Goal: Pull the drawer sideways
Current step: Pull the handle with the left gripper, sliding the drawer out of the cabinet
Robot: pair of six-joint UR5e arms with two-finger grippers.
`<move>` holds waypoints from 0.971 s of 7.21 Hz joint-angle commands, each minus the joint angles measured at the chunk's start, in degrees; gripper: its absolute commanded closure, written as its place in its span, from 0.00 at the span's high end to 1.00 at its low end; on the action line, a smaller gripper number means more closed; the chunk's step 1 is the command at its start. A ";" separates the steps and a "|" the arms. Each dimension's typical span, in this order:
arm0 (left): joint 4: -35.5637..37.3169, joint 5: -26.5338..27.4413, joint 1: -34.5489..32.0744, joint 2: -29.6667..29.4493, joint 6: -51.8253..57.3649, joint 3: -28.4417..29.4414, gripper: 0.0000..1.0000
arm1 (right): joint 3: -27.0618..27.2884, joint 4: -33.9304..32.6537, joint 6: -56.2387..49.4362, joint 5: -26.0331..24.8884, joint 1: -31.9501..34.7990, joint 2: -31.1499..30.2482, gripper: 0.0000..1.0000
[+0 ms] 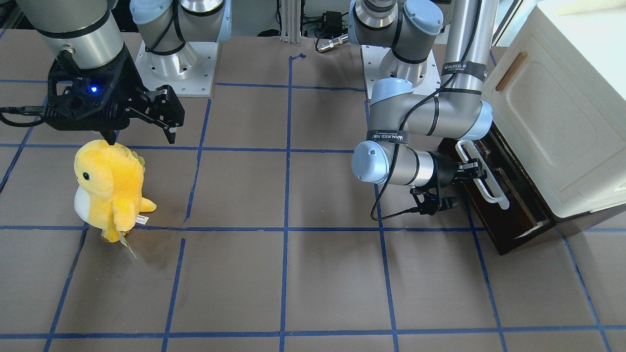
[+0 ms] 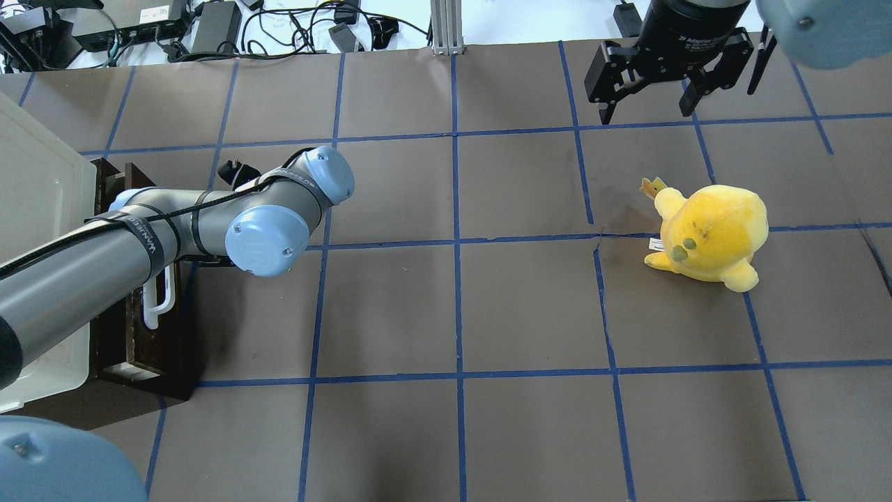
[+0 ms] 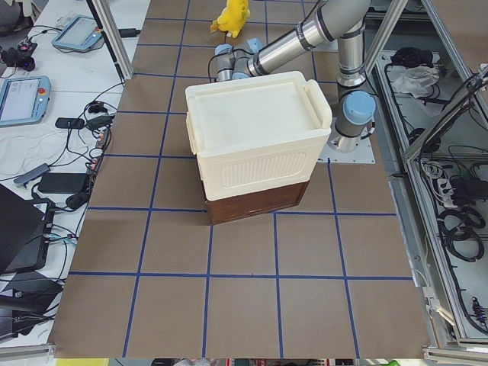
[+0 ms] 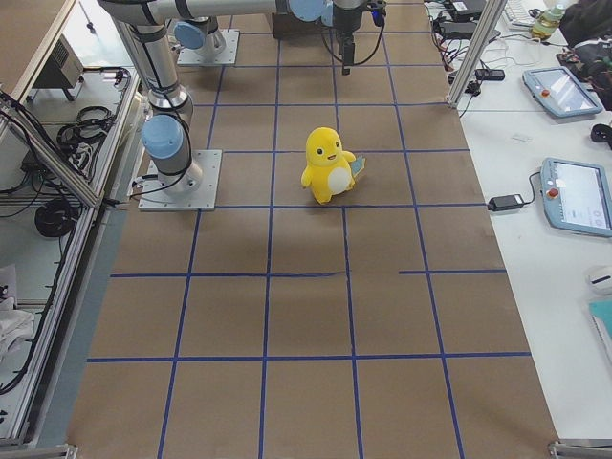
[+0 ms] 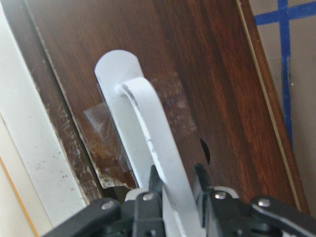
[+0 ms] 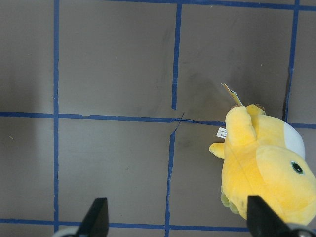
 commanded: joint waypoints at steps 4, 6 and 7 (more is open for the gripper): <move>-0.09 -2.09 -1.72 -0.06 0.12 0.85 0.30 | 0.00 0.00 -0.08 0.00 0.00 0.00 1.00; -0.09 -2.26 -2.25 -0.06 0.03 0.85 0.30 | 0.00 0.00 0.01 0.00 0.00 0.00 1.00; -0.09 -2.26 -2.25 0.03 0.03 0.85 0.30 | 0.00 0.00 0.01 0.00 0.00 0.00 1.00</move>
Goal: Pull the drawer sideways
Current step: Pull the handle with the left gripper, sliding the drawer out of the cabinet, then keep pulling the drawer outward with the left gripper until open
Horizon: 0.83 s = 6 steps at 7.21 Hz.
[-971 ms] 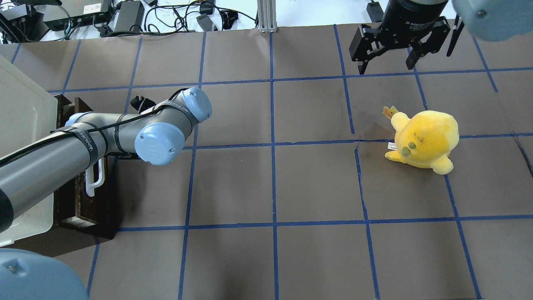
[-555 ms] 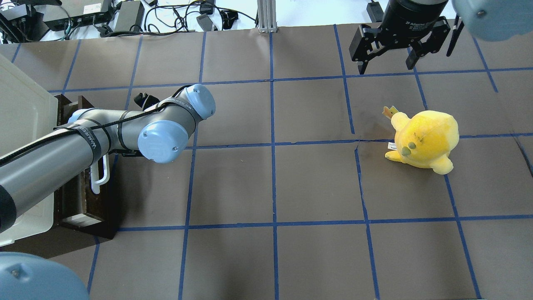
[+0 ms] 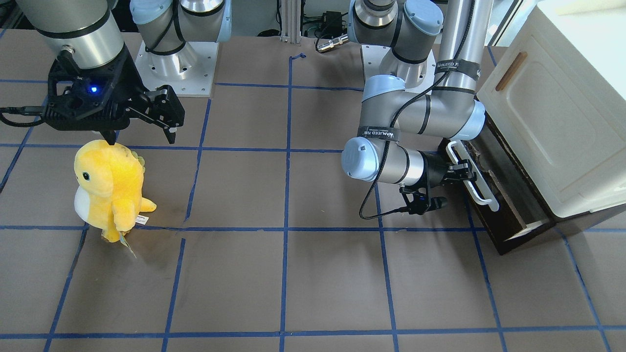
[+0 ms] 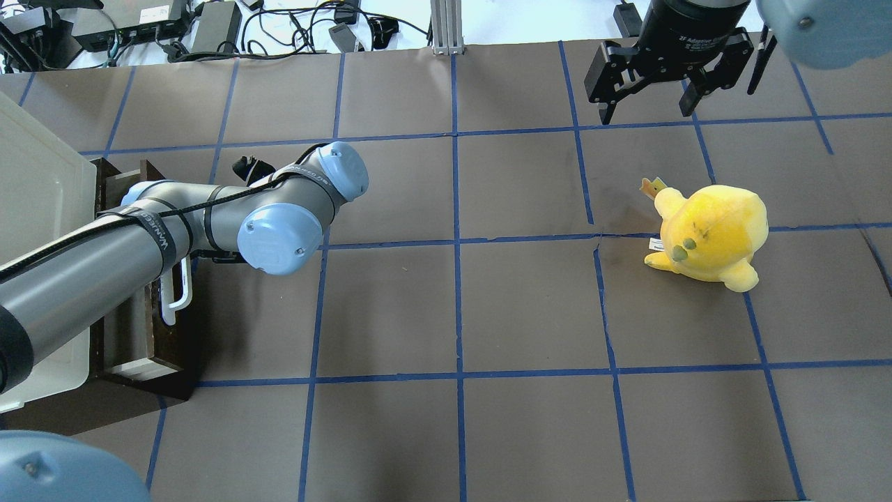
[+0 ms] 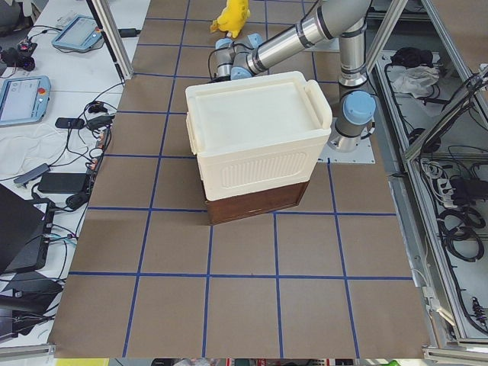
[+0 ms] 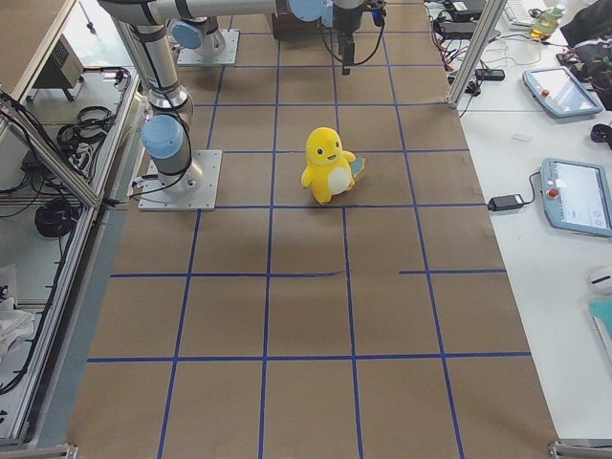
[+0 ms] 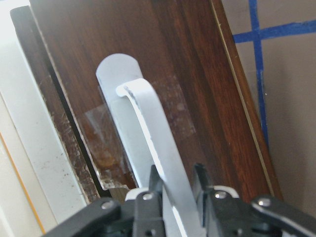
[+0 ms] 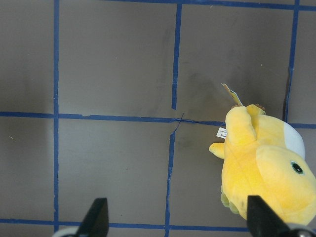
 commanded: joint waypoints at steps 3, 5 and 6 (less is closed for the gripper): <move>0.00 -1.97 -1.27 0.08 0.08 1.05 0.30 | 0.00 0.00 -0.08 0.00 0.00 0.00 1.00; -0.09 -2.07 -1.98 0.08 0.08 1.59 0.30 | 0.00 0.00 0.01 0.00 0.00 0.00 1.00; -0.09 -2.07 -2.07 0.08 0.08 1.59 0.30 | 0.00 0.00 0.01 0.00 0.00 0.00 1.00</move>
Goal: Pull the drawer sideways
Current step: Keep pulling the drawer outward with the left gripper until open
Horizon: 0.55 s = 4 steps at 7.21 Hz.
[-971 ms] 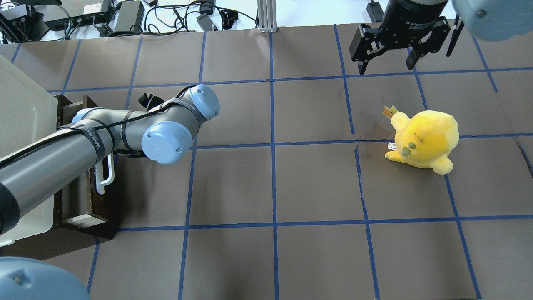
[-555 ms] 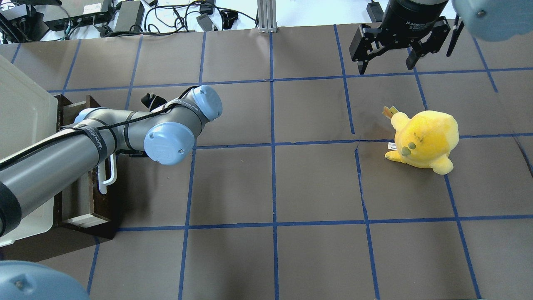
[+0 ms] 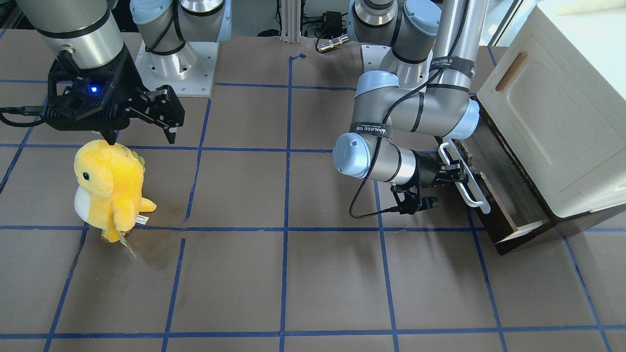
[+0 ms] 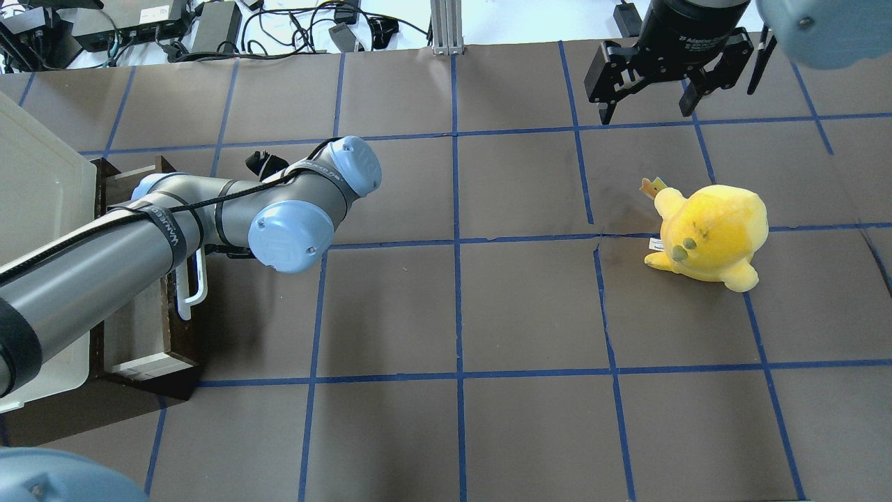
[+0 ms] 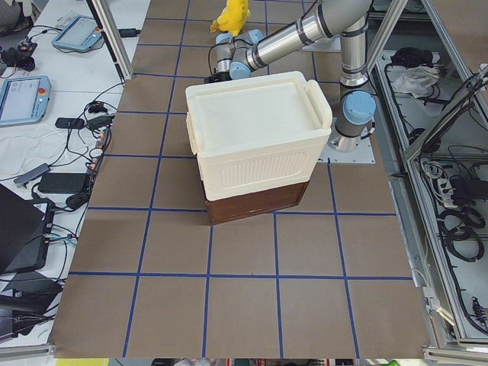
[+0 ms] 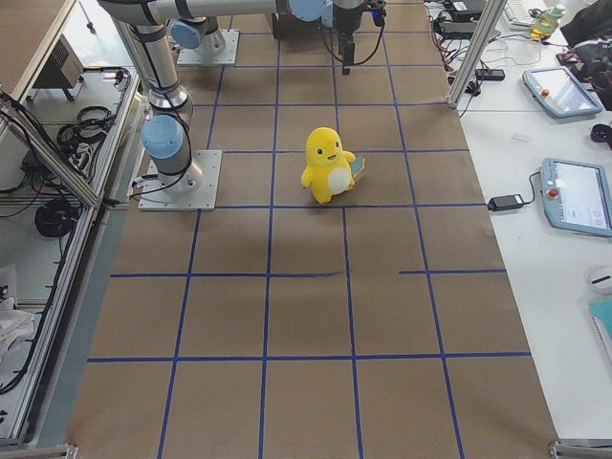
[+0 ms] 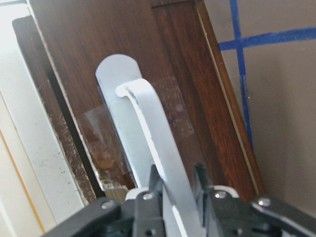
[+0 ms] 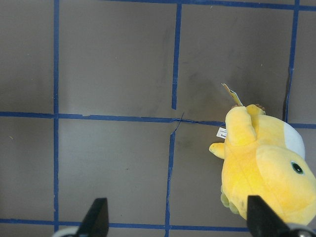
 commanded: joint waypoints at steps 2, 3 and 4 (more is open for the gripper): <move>-0.01 -0.15 -0.89 -0.09 -0.08 0.10 0.30 | 0.00 0.00 0.01 0.00 0.00 0.00 1.00; -0.01 -0.15 -0.98 -0.09 -0.09 0.10 0.30 | 0.00 0.00 0.01 0.00 0.00 0.00 1.00; -0.01 -0.16 -1.07 -0.09 -0.09 0.10 0.30 | 0.00 0.00 0.01 0.00 0.00 0.00 1.00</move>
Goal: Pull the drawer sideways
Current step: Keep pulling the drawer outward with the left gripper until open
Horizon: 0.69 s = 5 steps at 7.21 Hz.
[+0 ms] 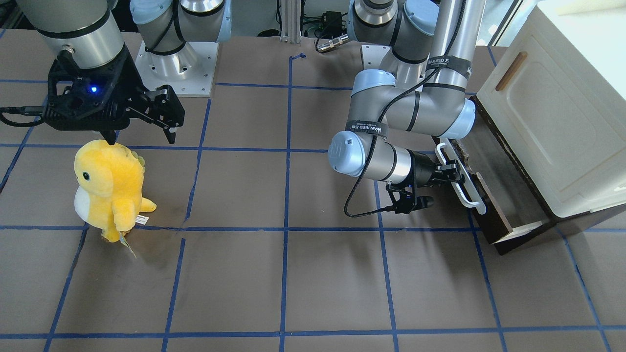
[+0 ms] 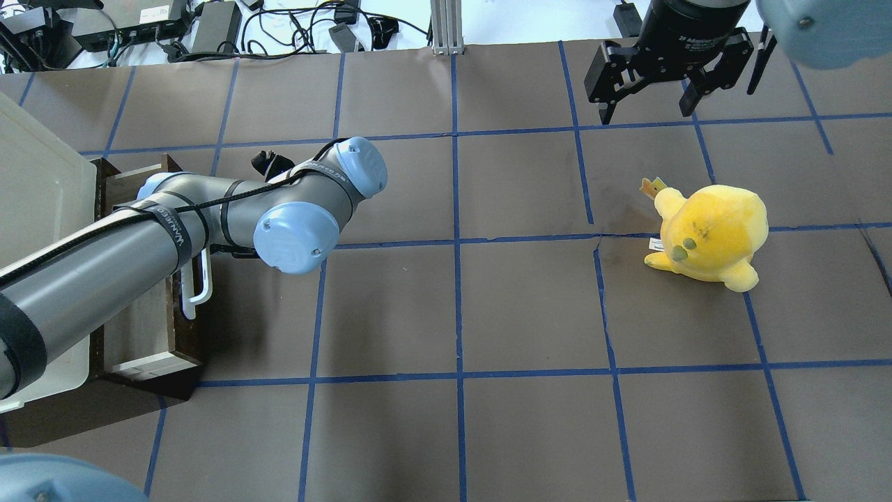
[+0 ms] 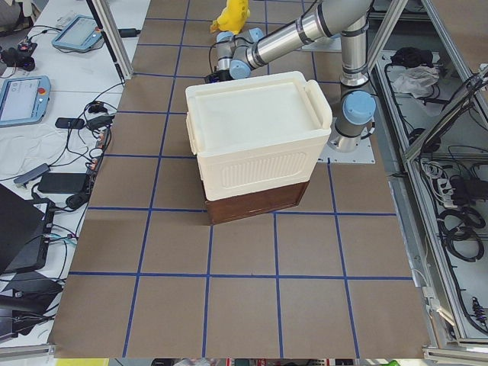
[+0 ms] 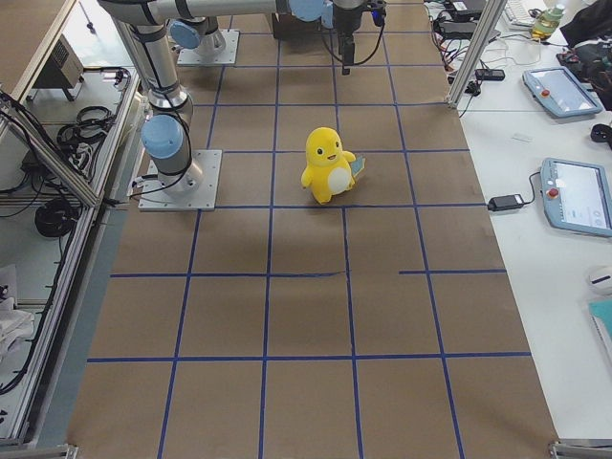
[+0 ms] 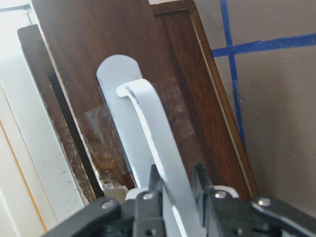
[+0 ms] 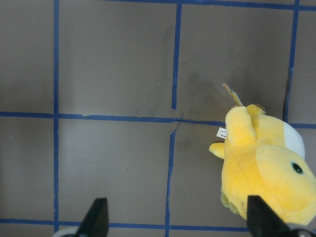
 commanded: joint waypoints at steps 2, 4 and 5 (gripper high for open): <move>0.09 -0.01 -0.95 -0.01 -0.10 0.00 0.31 | 0.00 0.00 0.00 0.00 0.00 0.00 1.00; 0.09 -0.01 -1.04 -0.01 -0.01 0.00 0.31 | 0.00 0.00 0.00 0.00 0.00 0.00 1.00; 0.09 -0.01 -1.13 -0.01 -0.01 0.00 0.31 | 0.00 0.00 0.00 0.00 0.00 0.00 1.00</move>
